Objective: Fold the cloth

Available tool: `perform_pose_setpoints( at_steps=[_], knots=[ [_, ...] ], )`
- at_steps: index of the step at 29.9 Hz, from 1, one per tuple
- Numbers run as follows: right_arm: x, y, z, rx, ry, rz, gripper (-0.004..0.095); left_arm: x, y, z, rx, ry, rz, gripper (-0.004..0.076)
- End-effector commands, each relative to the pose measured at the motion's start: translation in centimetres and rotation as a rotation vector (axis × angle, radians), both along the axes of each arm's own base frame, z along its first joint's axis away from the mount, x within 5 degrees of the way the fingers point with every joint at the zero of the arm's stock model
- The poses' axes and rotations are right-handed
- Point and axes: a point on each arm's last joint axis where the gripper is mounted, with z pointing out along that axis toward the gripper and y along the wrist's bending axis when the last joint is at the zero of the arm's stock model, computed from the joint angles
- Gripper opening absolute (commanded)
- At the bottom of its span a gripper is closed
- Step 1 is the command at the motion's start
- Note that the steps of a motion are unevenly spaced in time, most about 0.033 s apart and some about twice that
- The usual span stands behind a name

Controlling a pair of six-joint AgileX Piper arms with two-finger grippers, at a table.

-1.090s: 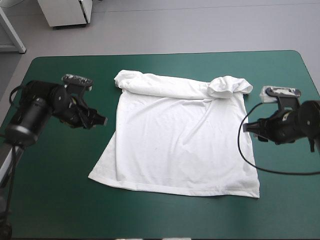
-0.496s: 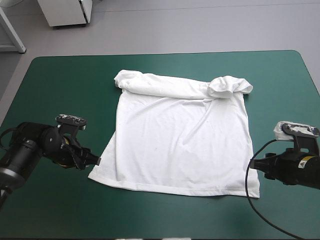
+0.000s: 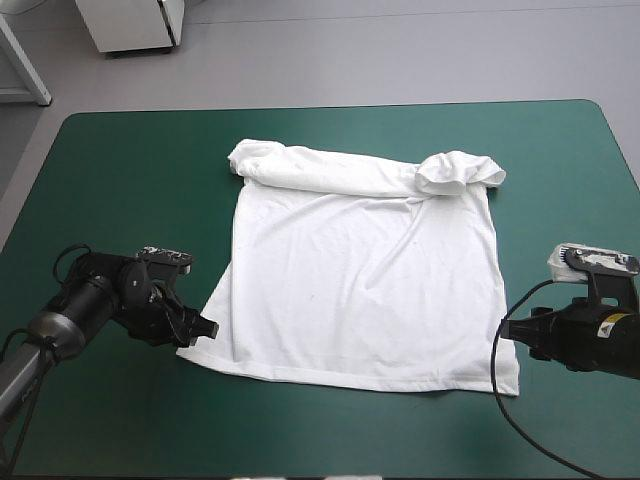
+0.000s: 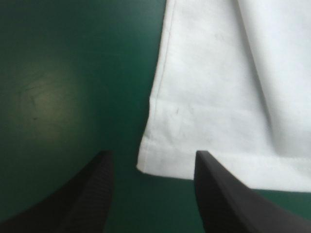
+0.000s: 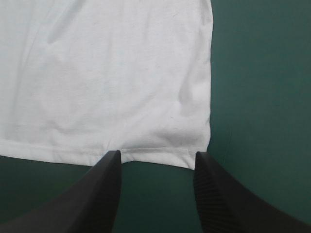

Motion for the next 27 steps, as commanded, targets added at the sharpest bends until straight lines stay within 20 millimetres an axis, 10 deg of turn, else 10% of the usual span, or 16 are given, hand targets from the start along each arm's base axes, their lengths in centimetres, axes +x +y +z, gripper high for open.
perform_pose_setpoints(
  at_steps=[1,11,22,27],
  knots=[
    [0.2,0.0,0.8,0.009,-0.054,-0.005,0.0441,0.3,-0.2,0.0,-0.027,-0.054,0.018,0.0372],
    [0.2,0.0,0.8,0.008,-0.052,-0.004,0.0441,0.6,-0.2,-2.1,-0.028,-0.046,0.047,0.0363],
    [0.2,0.0,0.8,0.012,-0.051,-0.009,0.0441,-0.9,0.0,-5.1,-0.020,0.042,0.059,-0.0018],
    [0.2,0.0,0.8,0.005,-0.053,0.001,0.0442,-2.3,0.3,-6.6,-0.016,0.097,0.074,-0.0022]
  ],
)
